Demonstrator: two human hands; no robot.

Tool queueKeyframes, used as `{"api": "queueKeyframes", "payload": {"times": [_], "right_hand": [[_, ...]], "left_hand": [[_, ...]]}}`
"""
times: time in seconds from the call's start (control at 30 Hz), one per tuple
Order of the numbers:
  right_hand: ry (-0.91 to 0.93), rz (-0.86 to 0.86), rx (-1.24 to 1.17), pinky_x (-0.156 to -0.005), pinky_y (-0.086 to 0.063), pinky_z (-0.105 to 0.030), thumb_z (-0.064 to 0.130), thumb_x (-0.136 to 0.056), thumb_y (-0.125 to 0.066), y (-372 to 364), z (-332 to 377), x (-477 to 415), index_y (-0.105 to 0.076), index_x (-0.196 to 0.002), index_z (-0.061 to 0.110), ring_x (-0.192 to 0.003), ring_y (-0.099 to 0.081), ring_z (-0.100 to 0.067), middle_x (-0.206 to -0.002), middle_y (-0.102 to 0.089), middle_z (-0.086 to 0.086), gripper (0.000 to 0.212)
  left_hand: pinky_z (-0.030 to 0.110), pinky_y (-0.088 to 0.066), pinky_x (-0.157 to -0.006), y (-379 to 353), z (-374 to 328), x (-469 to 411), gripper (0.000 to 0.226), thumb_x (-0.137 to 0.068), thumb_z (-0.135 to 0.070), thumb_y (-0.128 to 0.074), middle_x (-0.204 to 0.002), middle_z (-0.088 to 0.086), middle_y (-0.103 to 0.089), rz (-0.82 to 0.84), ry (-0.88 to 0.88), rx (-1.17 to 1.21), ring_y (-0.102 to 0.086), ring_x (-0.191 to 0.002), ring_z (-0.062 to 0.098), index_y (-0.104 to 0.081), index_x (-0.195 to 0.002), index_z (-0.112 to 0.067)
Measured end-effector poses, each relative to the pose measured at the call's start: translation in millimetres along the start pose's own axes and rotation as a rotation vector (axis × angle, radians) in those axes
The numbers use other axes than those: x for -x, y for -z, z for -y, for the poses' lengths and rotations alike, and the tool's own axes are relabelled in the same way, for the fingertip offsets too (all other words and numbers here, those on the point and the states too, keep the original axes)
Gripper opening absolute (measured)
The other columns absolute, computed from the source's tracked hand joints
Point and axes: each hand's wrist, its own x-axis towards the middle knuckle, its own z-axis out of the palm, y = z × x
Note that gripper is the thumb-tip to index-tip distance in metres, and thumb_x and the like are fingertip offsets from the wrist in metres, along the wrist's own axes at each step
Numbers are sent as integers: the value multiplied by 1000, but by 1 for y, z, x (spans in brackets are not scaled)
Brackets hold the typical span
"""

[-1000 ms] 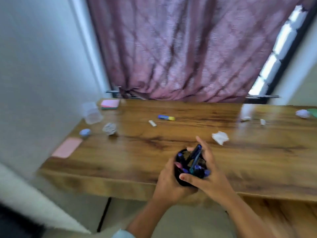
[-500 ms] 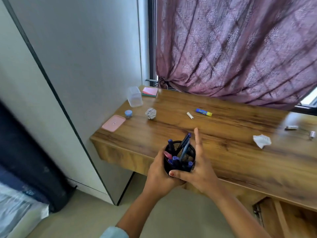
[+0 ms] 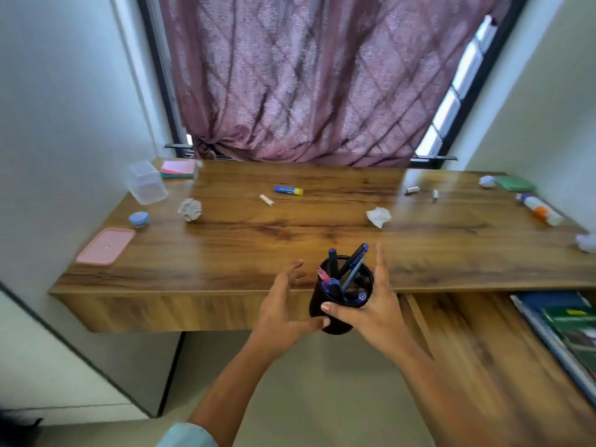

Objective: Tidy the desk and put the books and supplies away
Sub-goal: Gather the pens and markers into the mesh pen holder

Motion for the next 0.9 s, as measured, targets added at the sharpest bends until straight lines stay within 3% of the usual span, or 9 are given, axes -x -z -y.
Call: {"api": "queueKeyframes", "payload": {"times": [0.07, 0.13, 0.23, 0.33, 0.43, 0.57, 0.67, 0.77, 0.9], "right_hand": [[-29, -31, 17, -90, -33, 1, 27, -58, -90, 18, -6, 13, 11, -140, 52, -113, -51, 11, -123, -54, 25, 133], [-50, -68, 40, -96, -36, -8, 34, -55, -91, 34, -11, 25, 11, -140, 53, -119, -49, 7, -130, -52, 22, 134], [-93, -139, 12, -95, -42, -11, 30, -54, -91, 62, -18, 40, 3, -148, 42, -117, -50, 10, -130, -52, 21, 134], [-106, -184, -27, -90, -37, 1, 16, -58, -91, 96, -26, 54, -4, -152, 32, -118, -49, 9, -131, -51, 17, 129], [-95, -207, -29, -94, -39, -4, 15, -57, -91, 132, -34, 66, -7, -151, 32, -117, -48, 14, -130, -50, 20, 127], [-90, -225, -49, -87, -38, 1, 16, -58, -91, 187, -56, 79, -5, -151, 30, -110, -45, 24, -122, -46, 30, 128], [-82, -197, -44, -102, -41, -16, 24, -56, -92, 233, -74, 85, -1, -148, 41, -122, -45, 12, -126, -42, 35, 130], [-86, -186, -67, -108, -42, -35, 32, -55, -91, 276, -96, 90, -2, -147, 48, -129, -43, 1, -138, -42, 24, 129], [-106, -158, -93, -107, -42, -39, 42, -53, -90, 329, -117, 91, 5, -146, 49, -129, -45, -2, -139, -43, 17, 133]], "left_hand": [[12, -34, -97, -25, -8, -3, 94, -50, -42, -79, -129, -21, -52, 97, -19, 35, -47, -121, -7, -32, -131, -47], [18, -39, -99, -52, -16, -6, 92, -52, -31, -80, -125, -16, -57, 184, -54, 66, -52, -119, -1, -36, -132, -40], [20, -49, -87, -89, -29, -8, 92, -53, -13, -82, -119, -9, -63, 264, -87, 113, -61, -109, 6, -40, -133, -30], [28, -52, -88, -126, -39, -10, 88, -50, -21, -82, -117, -7, -64, 304, -100, 113, -62, -108, 9, -44, -129, -31], [38, -53, -91, -166, -49, -12, 91, -47, -26, -81, -119, -5, -64, 320, -93, 113, -62, -110, 11, -45, -130, -29], [38, -51, -94, -225, -63, -13, 92, -47, -26, -83, -122, -8, -62, 297, -129, 99, -61, -111, 9, -44, -130, -36], [46, -51, -94, -270, -72, -17, 91, -50, -22, -86, -121, -9, -63, 295, -148, 66, -61, -114, 14, -45, -130, -37], [38, -51, -95, -317, -85, -19, 90, -52, -26, -85, -121, -12, -62, 295, -170, 44, -60, -113, 9, -43, -132, -34], [21, -51, -89, -371, -99, -22, 86, -51, -28, -83, -116, -19, -62, 315, -124, 95, -61, -109, 4, -45, -128, -27]]}}
